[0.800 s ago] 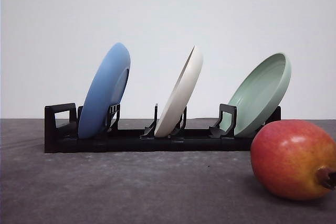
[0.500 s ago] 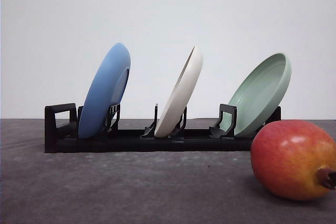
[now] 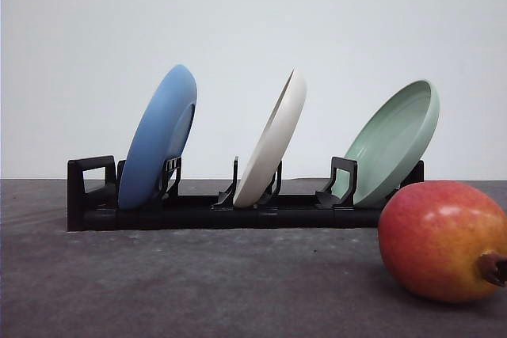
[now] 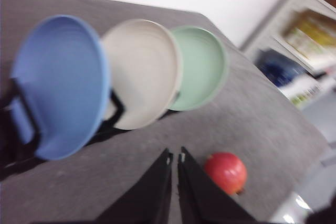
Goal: Place pomegranate in white plate
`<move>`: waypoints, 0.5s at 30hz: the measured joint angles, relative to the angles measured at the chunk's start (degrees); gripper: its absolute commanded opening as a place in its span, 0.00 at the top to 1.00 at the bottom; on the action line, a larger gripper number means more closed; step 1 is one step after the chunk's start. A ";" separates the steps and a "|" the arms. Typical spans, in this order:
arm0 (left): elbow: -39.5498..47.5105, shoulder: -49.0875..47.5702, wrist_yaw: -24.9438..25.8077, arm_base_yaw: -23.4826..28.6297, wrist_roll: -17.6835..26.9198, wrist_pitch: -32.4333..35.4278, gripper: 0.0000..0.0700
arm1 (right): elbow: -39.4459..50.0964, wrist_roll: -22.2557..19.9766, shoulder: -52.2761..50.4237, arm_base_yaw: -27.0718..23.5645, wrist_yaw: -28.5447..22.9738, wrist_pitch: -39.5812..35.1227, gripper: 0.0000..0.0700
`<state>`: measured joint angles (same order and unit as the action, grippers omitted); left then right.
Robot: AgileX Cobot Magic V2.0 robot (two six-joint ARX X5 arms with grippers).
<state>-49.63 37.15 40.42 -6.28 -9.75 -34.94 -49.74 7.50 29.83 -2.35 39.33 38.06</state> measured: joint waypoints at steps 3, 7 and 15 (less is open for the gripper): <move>-0.46 0.82 3.42 0.00 3.00 0.22 1.00 | -0.39 -1.90 0.59 0.00 2.91 -0.61 1.00; -0.46 0.67 3.61 0.00 4.94 0.22 1.00 | -0.39 -2.81 0.59 0.00 2.98 -0.61 1.00; -0.46 0.71 3.68 0.00 5.76 0.17 0.80 | -0.39 -3.05 0.59 0.00 2.89 -0.59 0.91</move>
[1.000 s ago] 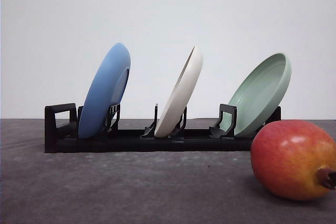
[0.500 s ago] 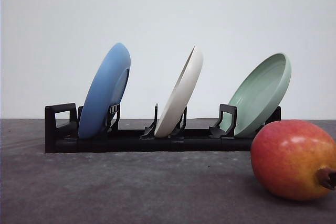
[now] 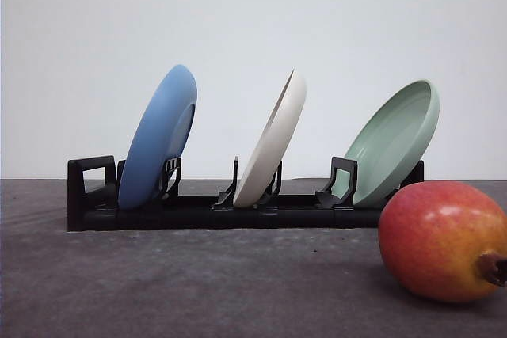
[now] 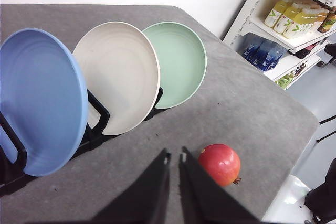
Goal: Place pomegranate in white plate
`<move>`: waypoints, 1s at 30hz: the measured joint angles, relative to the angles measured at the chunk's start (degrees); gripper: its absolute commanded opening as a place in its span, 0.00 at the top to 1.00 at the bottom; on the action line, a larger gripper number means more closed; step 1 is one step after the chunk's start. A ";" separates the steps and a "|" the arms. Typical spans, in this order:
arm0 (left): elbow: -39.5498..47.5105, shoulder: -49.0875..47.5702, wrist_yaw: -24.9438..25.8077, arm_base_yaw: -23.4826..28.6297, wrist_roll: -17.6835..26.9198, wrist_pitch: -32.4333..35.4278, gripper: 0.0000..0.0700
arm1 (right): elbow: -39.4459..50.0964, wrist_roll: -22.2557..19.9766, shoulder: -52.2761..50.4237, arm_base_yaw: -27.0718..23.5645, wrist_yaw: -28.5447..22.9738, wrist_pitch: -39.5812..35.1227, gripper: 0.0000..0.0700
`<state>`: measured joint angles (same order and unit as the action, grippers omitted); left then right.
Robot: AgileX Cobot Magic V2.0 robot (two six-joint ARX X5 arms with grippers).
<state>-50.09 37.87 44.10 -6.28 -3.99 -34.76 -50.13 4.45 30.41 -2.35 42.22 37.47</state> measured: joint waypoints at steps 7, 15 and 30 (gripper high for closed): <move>0.00 0.18 0.00 0.00 0.17 0.04 0.09 | 0.00 -0.15 0.00 0.00 -0.20 0.43 0.20; 0.00 2.72 0.00 -1.81 0.53 0.22 0.09 | 0.00 -0.15 0.00 0.00 -0.20 0.79 0.16; -11.68 30.09 -17.61 -19.12 -0.69 3.50 0.10 | 0.00 -0.09 0.00 0.00 -0.20 0.79 0.16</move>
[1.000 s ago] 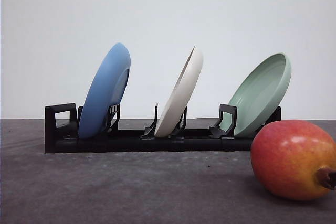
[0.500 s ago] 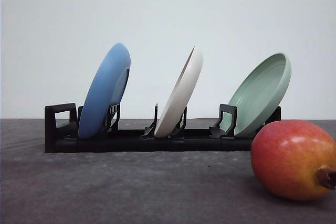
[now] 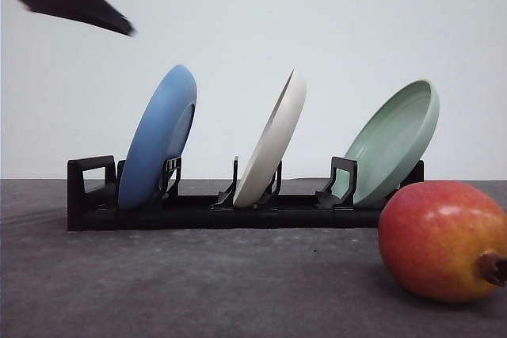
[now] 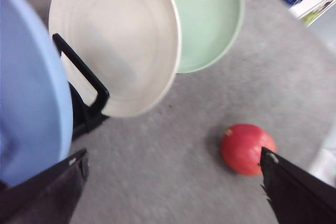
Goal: Place pomegranate in white plate
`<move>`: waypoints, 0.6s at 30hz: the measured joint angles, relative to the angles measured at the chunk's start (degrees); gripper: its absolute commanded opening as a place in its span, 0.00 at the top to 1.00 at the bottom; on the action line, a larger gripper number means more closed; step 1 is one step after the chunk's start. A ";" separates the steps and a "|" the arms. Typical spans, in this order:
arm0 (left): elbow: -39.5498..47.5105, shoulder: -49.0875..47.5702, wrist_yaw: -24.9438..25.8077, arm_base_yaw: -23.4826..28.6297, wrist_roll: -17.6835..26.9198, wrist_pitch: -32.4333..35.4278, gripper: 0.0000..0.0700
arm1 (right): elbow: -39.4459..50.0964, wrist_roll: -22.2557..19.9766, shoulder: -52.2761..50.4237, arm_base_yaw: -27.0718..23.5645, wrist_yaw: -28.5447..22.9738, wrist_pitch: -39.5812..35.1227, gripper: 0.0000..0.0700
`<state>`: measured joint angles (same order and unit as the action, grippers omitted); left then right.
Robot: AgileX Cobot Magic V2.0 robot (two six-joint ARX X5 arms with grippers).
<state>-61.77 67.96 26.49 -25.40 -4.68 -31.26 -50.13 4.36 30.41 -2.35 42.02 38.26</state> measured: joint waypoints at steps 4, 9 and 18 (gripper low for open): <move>-9.64 10.94 -5.80 -4.37 0.74 -2.10 0.10 | 0.00 0.00 0.00 0.00 0.00 0.02 0.16; -21.99 23.09 -10.73 -9.11 1.96 -4.46 0.10 | 0.00 0.00 0.00 0.00 0.00 0.14 0.16; -32.32 35.06 -15.10 -13.68 2.33 -4.60 0.10 | 0.00 0.20 0.00 0.00 -0.02 0.29 0.16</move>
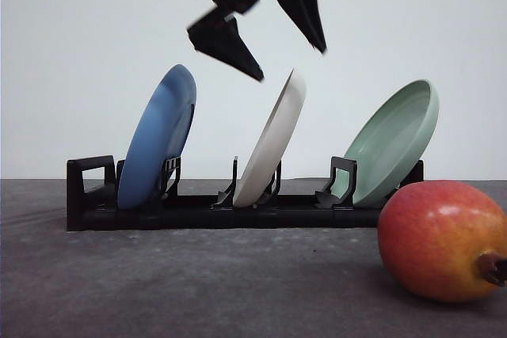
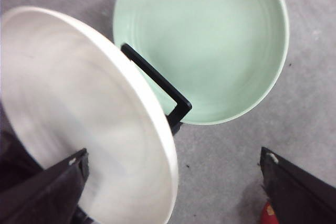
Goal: Place pomegranate in white plate
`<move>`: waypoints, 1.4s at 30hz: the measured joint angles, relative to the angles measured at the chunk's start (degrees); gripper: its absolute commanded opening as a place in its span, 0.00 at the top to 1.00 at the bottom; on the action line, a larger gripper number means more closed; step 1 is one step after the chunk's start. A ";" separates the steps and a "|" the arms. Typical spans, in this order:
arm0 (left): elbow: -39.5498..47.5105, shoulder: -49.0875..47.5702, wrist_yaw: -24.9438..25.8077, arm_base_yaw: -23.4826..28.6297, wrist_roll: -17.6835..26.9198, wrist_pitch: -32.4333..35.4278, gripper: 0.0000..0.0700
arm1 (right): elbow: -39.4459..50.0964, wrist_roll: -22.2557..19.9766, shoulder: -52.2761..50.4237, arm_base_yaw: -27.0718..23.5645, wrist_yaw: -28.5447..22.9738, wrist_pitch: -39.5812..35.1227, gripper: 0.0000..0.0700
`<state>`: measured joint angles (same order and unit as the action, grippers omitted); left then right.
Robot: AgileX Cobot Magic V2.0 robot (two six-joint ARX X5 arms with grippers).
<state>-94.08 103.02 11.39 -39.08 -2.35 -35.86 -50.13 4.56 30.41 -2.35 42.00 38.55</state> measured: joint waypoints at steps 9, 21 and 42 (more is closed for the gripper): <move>-0.22 4.96 -2.63 -1.17 0.00 2.13 0.16 | 0.00 0.37 0.00 0.00 0.02 0.02 0.16; -0.27 5.05 -3.26 -1.36 -0.08 2.15 1.00 | 0.00 0.39 0.00 0.00 0.02 1.55 0.16; -3.60 -9.47 1.13 -2.18 -3.04 -5.28 1.00 | 0.00 0.35 0.00 0.00 -0.06 3.57 0.16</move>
<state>-97.68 93.54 12.53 -41.27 -5.39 -41.15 -50.13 4.91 30.41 -2.35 41.94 42.11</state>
